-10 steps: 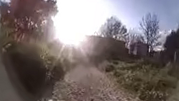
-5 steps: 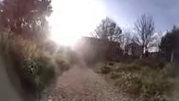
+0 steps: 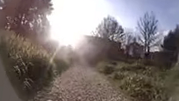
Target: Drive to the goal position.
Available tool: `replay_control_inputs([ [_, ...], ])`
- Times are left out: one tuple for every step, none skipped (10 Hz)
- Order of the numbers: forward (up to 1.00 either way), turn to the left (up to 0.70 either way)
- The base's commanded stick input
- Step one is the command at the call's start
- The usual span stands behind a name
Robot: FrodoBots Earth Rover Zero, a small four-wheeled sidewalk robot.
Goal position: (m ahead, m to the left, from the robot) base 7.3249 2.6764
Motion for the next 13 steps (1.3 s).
replay_control_inputs([
  [0.50, 0.00],
  [0.50, 0.00],
  [0.50, 0.00],
  [0.50, 0.00],
  [0.50, 0.00],
  [0.50, 0.00],
  [0.50, 0.00],
  [0.50, 0.00],
  [0.50, 0.00],
  [0.50, 0.00],
  [0.50, 0.00],
  [0.50, 0.00],
  [0.50, 0.00],
])
